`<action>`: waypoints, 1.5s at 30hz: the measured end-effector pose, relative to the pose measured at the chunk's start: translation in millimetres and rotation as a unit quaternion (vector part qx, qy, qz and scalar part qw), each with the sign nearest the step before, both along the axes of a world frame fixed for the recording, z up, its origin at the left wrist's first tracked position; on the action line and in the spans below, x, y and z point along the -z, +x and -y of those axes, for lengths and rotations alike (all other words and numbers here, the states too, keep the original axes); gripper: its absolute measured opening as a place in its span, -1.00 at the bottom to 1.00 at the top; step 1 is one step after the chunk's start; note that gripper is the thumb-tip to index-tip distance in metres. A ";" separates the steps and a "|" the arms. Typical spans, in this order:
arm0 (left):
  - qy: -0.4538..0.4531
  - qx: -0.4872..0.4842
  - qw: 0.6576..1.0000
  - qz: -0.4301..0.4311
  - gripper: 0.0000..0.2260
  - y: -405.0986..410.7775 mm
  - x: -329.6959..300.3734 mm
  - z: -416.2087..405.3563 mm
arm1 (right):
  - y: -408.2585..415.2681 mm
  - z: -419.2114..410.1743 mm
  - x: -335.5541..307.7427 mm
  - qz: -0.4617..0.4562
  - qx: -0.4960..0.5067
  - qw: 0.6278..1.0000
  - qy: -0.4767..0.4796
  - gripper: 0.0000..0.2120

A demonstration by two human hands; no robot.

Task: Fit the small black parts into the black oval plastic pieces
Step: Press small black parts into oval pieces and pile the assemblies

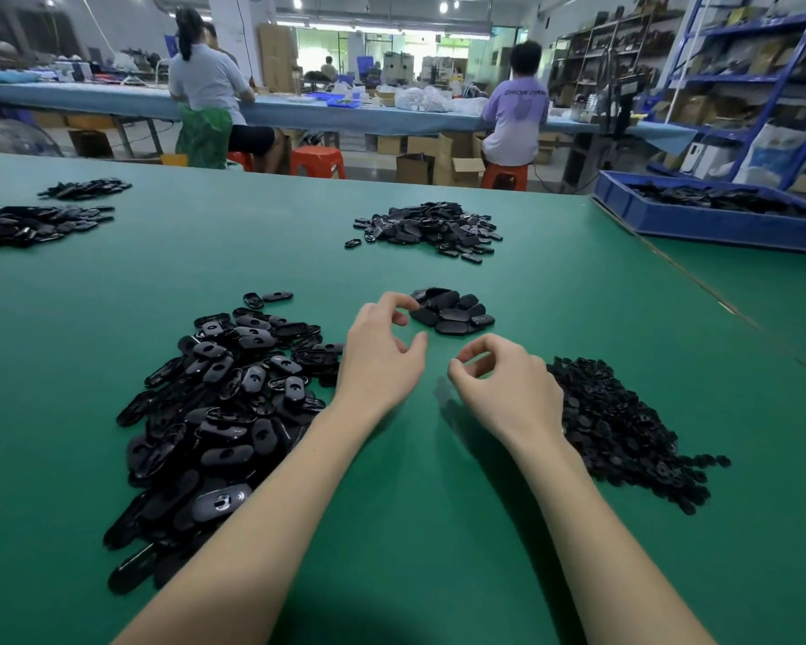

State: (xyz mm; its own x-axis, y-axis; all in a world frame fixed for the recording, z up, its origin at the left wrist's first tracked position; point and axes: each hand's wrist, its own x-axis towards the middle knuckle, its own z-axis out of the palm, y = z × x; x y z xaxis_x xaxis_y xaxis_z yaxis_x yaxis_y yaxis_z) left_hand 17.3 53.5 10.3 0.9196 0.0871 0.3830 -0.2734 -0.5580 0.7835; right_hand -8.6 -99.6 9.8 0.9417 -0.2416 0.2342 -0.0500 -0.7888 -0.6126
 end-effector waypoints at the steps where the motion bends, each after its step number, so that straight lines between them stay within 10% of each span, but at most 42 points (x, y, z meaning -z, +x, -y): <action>1: 0.015 0.004 1.000 -0.001 -0.77 -4.5 -0.5 -4.2 | -1.9 -5.0 2.4 0.012 0.004 1.000 -0.027 -0.85; 18: 0.381 -0.129 0.904 -0.147 -0.63 1.2 -6.8 -67.3 | -10.7 -29.6 17.3 0.098 -0.039 0.983 -0.149 -0.83; 38: 0.267 -0.129 0.954 -0.052 -0.91 -3.5 -20.9 -61.5 | -9.2 -27.3 15.9 0.077 -0.039 0.991 -0.104 -0.82; 45: -0.152 0.074 0.979 -0.118 -0.95 -16.2 -26.7 -9.1 | -1.2 -13.9 1.2 0.030 -0.014 0.999 -0.015 -0.84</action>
State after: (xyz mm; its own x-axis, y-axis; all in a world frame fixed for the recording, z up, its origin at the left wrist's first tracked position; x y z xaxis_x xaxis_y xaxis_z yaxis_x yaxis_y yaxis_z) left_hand 1.0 62.6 37.0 0.9904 0.0231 0.1363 -0.1258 -0.2577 0.9580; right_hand -9.8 -85.7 8.6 0.9322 -0.2073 0.2966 0.0081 -0.8075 -0.5898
